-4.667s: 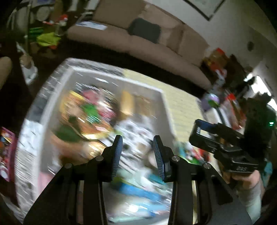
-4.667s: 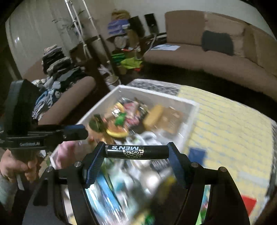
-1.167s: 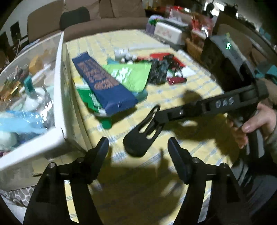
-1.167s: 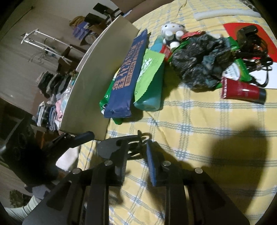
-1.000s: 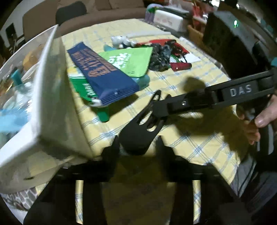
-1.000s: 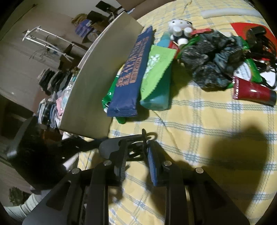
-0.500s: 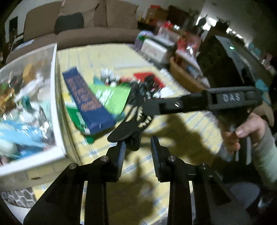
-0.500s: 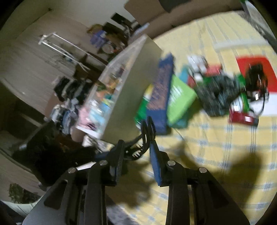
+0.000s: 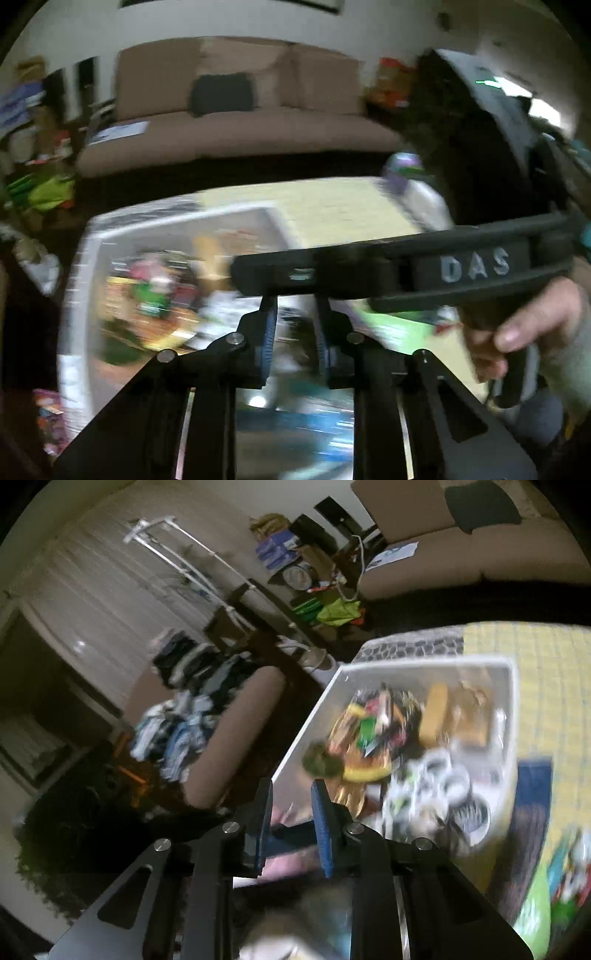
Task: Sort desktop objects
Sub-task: 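Carry the black clip into the white box and open the left tool, then withdraw both tools from the box back over the table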
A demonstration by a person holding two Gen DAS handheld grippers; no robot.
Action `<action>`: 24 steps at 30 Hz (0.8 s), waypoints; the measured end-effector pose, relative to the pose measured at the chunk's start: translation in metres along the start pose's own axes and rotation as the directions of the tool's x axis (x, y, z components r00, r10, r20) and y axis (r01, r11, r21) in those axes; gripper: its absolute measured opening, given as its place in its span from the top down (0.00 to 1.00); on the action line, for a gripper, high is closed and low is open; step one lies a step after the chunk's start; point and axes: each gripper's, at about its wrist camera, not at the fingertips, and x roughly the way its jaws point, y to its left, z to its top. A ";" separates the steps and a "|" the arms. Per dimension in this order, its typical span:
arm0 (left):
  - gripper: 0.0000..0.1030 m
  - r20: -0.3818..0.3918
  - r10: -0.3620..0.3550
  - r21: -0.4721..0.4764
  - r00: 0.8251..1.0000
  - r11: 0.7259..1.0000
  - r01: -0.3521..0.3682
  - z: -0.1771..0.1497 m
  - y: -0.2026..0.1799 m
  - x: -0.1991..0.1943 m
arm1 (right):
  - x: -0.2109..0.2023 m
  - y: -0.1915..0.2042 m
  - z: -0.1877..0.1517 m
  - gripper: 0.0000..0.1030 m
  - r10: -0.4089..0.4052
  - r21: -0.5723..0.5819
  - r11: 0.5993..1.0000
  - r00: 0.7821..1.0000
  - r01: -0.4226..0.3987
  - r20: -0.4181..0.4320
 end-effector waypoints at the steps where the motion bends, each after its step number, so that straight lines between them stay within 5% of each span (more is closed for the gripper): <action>1: 0.84 0.004 0.005 -0.018 1.000 1.000 -0.005 0.003 0.016 0.000 | 0.007 0.000 0.009 0.78 -0.028 -0.012 1.000 1.000 0.028 0.014; 2: 0.84 0.001 -0.004 -0.033 1.000 0.999 0.004 0.002 0.032 -0.001 | 0.010 -0.002 0.014 0.78 -0.027 -0.014 1.000 0.999 0.028 0.030; 4: 0.60 -0.013 0.003 -0.026 1.000 1.000 -0.003 -0.011 0.047 -0.002 | 0.015 -0.010 0.016 0.78 -0.055 -0.042 0.998 0.998 0.056 0.009; 6: 0.49 -0.029 -0.010 -0.032 1.000 0.999 0.009 -0.024 0.052 0.003 | 0.012 -0.021 0.005 0.78 -0.127 -0.089 0.988 0.992 0.125 -0.016; 11: 0.49 -0.118 -0.067 -0.021 0.991 0.998 0.065 -0.044 0.028 0.040 | -0.019 -0.050 -0.031 0.58 -0.291 -0.159 0.946 0.956 0.283 -0.031; 14: 0.49 -0.147 -0.083 0.001 0.986 0.996 0.084 -0.047 0.009 0.053 | -0.048 -0.064 -0.053 0.57 -0.322 -0.135 0.940 0.946 0.314 -0.037; 17: 0.43 -0.144 -0.094 -0.002 0.985 0.996 0.094 -0.049 -0.013 0.052 | -0.088 -0.072 -0.068 0.42 -0.350 -0.109 0.931 0.937 0.348 0.000; 19: 0.27 -0.124 -0.108 -0.012 0.986 0.994 0.107 -0.050 -0.029 0.046 | -0.115 -0.079 -0.079 0.37 -0.377 -0.090 0.922 0.926 0.378 0.022; 24: 0.17 -0.071 -0.156 -0.020 0.985 0.988 0.155 -0.062 -0.086 0.032 | -0.176 -0.108 -0.117 0.28 -0.443 0.002 0.896 0.895 0.444 0.056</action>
